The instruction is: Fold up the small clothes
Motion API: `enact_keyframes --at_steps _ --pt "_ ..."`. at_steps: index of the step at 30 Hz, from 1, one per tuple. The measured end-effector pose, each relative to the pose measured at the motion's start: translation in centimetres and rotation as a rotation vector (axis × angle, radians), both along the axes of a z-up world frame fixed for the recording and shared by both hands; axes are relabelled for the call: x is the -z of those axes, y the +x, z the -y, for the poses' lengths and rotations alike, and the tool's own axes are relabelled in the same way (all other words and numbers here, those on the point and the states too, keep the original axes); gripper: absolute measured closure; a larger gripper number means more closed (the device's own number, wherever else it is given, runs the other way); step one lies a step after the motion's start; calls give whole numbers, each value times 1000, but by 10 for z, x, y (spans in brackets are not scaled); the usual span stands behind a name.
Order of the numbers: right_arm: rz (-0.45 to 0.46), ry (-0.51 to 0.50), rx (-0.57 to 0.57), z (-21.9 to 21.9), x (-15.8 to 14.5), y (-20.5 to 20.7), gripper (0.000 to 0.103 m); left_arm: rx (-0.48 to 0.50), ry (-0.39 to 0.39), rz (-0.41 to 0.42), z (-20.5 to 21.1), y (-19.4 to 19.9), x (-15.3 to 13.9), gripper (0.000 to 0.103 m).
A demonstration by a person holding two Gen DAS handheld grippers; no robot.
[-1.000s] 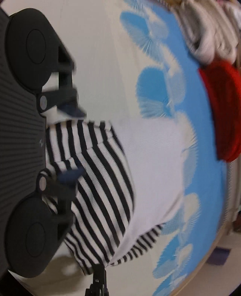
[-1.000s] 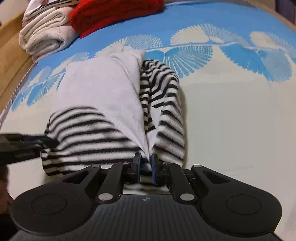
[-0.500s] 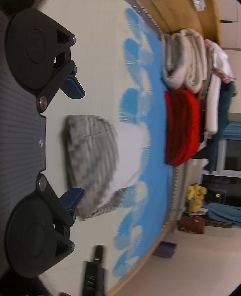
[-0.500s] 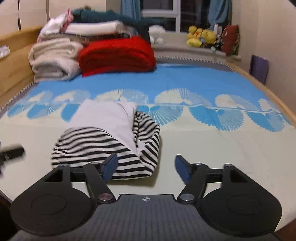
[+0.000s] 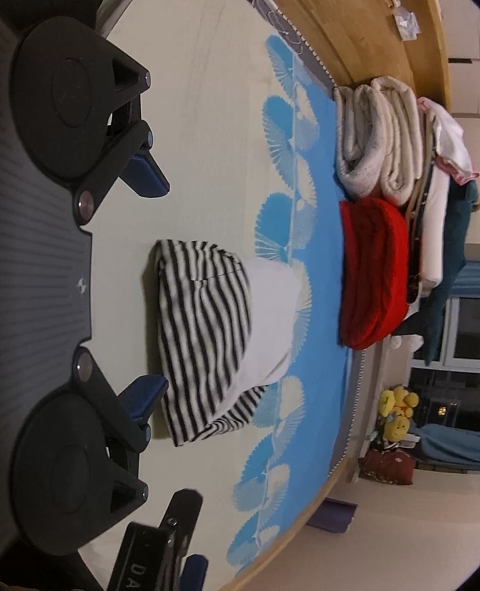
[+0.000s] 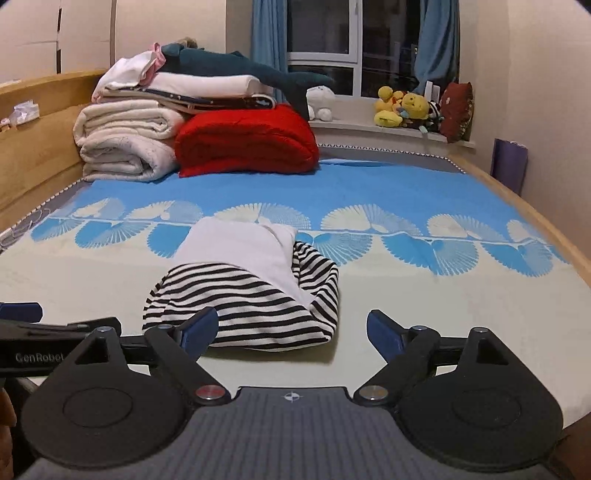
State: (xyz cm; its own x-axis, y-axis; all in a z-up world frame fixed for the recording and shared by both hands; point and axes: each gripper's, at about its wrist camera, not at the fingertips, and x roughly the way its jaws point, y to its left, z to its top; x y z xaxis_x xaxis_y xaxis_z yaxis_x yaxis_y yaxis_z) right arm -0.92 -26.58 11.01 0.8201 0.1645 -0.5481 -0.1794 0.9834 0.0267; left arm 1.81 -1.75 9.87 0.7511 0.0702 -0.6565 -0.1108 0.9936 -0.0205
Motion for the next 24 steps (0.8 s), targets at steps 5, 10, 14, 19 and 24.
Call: enact_keyframes --at_steps 5,10,14,19,24 --pt "-29 -31 -5 -10 8 7 15 -3 -16 -31 5 11 6 1" --pt "-53 -35 -2 -7 16 13 15 6 -47 -74 7 22 13 1" --pt "-54 -21 11 -6 15 16 15 0 -31 -78 11 25 16 1" --pt "-62 -26 5 -5 17 17 15 2 -21 -80 14 27 18 1" --pt "-67 -26 9 -4 18 17 15 6 -22 -82 16 29 19 1"
